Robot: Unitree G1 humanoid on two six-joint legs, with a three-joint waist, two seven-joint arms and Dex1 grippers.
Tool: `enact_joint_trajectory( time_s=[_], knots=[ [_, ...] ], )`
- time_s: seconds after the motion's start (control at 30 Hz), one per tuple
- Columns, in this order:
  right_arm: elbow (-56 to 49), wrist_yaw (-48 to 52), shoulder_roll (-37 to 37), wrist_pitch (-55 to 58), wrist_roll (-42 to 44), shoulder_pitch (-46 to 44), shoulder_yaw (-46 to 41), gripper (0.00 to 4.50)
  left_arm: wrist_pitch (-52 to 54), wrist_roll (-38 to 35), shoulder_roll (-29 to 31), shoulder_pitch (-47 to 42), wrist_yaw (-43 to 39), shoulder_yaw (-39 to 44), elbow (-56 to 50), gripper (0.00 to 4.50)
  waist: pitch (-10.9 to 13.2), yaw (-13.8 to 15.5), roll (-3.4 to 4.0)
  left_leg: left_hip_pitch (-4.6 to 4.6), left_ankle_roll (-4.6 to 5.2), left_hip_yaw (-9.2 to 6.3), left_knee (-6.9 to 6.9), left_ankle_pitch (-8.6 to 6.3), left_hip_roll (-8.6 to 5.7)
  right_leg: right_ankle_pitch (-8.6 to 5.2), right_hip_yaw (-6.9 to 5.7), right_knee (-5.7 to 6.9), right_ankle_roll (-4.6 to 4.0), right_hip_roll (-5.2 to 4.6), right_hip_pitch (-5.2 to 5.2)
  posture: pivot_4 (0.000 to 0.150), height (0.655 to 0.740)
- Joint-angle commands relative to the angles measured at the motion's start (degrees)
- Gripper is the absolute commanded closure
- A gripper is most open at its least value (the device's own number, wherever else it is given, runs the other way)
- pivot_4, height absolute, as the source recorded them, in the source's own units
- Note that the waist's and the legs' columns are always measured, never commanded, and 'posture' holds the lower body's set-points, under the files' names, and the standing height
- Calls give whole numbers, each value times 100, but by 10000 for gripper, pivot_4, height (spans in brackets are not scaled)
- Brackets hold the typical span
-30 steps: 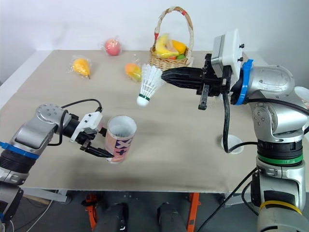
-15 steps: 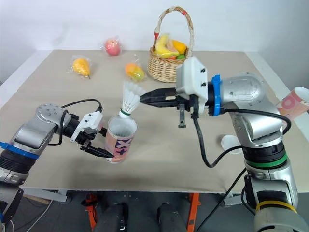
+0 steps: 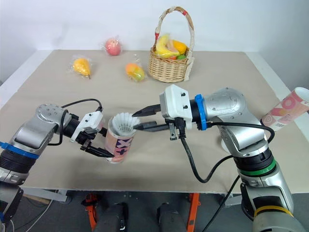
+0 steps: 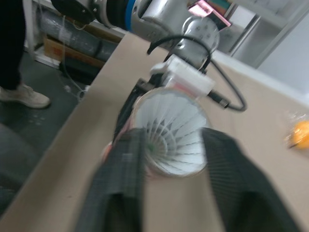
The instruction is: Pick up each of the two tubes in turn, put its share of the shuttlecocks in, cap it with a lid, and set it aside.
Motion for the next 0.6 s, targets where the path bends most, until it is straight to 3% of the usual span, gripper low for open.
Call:
enact_joint_trajectory(
  time_s=[0.03, 0.2, 0.33, 0.43, 0.47, 0.5, 0.6],
  knots=[
    [-349, 191, -263, 559, 1083, 34, -823, 14624, -9, -32, 97, -111, -18, 104, -108, 13333, 1, 6, -1, -2, 0, -2, 0, 0, 0, 0, -1, 0, 0, 0, 0, 1500, 7400],
    [273, -51, -278, 962, 951, -470, -772, 14624, -17, -29, 90, -138, -44, 84, -78, 13333, 1, -14, -1, 2, 0, 0, 1, 0, 1, 2, -2, 0, -2, -2, 1, 1500, 7400],
    [590, 136, -192, 1134, 571, -852, -173, 25629, -77, 0, 42, -199, -61, 50, 21, 13333, 1, -15, -1, 8, 0, 7, 1, 0, 21, 15, -3, 1, -22, 16, -4, 1500, 7400],
    [793, 662, -226, 609, -13, -1008, 398, 39611, -126, 21, -3, -257, -71, 26, 105, 13333, 1, -9, -1, 3, 0, 1, -1, 0, 28, 9, -6, 1, -27, 28, -8, 1500, 7400],
    [914, 808, -178, 438, -177, -1118, 557, 42432, -135, 24, -12, -271, -74, 21, 123, 13333, 1, -8, -1, -1, 0, 1, -1, 0, 27, 8, -6, 1, -25, 28, -11, 1500, 7400],
    [1054, 922, -108, 282, -347, -1250, 710, 44507, -140, 26, -16, -280, -77, 17, 133, 13333, 1, -8, 0, -7, 0, 4, -1, 0, 26, 7, -2, 1, -23, 27, -17, 1500, 7400],
    [1603, 1138, 288, -190, -808, -1750, 1097, 44507, -167, 43, -40, -313, -83, 4, 185, 13333, 1, -20, 0, -23, 0, 12, -1, 0, 24, 11, 3, 2, -22, 24, -35, 1500, 7400]
  ],
)
